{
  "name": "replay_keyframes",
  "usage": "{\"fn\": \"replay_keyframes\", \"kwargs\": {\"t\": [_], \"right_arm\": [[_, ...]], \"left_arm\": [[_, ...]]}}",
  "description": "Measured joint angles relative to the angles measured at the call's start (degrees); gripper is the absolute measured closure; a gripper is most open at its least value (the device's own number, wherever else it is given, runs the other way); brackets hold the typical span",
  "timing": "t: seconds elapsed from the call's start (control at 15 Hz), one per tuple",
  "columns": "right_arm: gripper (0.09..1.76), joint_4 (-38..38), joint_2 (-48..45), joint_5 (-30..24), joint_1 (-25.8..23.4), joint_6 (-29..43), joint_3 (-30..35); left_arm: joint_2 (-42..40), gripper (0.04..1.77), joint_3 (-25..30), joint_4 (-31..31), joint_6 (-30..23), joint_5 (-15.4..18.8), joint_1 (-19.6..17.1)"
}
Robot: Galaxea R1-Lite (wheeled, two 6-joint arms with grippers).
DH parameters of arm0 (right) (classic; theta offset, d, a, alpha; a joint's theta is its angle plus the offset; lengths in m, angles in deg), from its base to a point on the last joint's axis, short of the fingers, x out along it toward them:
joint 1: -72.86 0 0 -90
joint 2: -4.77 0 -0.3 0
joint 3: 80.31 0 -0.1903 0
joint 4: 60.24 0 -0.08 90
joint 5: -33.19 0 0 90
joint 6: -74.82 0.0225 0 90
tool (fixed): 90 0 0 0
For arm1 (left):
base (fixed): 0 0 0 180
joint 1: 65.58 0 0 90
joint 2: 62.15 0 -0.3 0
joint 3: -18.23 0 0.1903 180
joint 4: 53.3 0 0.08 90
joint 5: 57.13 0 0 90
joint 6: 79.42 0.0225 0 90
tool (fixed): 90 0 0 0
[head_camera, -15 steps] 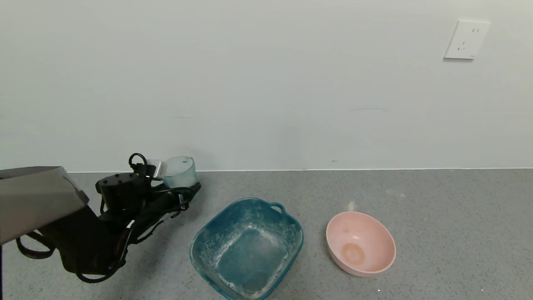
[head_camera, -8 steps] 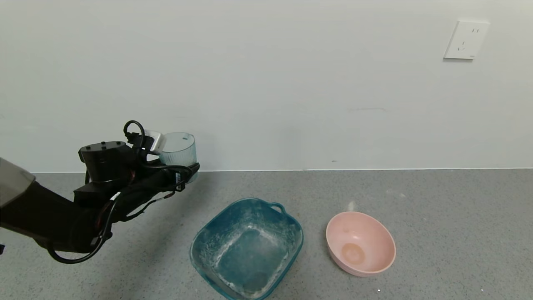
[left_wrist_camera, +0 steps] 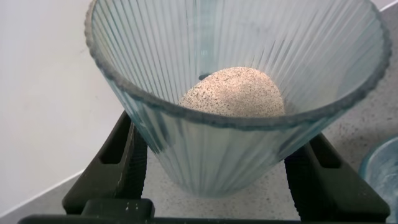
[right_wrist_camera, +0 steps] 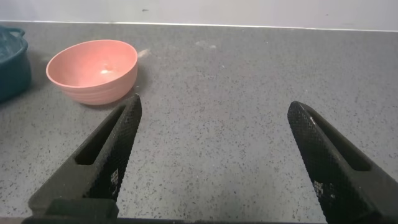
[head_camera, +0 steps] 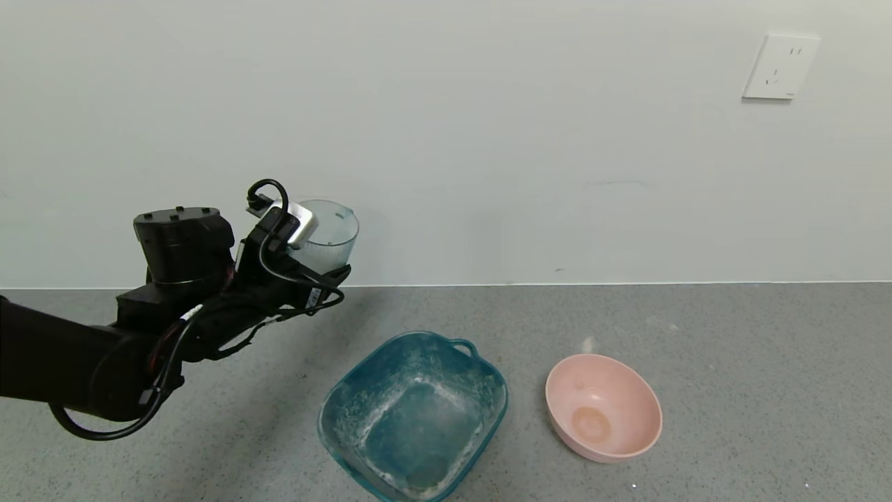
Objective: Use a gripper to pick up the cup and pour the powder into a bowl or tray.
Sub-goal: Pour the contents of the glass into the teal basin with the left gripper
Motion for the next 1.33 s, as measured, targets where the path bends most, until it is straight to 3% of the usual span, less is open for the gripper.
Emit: {"fn": "replay_keyframes", "kwargs": {"t": [0.13,0.4,0.8,1.33], "right_arm": [[0.14,0.0,0.0,0.0,0.0,-0.02,0.0],[0.14,0.0,0.0,0.01,0.0,-0.02,0.0],[0.14,0.0,0.0,0.0,0.0,0.0,0.0],[0.14,0.0,0.0,0.01,0.0,0.0,0.0]], "left_arm": [[-0.66,0.53,0.5,-1.28,3.5,-1.08,1.49],[-3.24,0.54,0.2,-10.37,7.78,-3.86,5.62],[-4.79,0.54,1.02,-11.06,20.5,-8.61,11.3],[-4.16,0.54,3.02,-11.01,36.11,-14.23,15.3]]}}
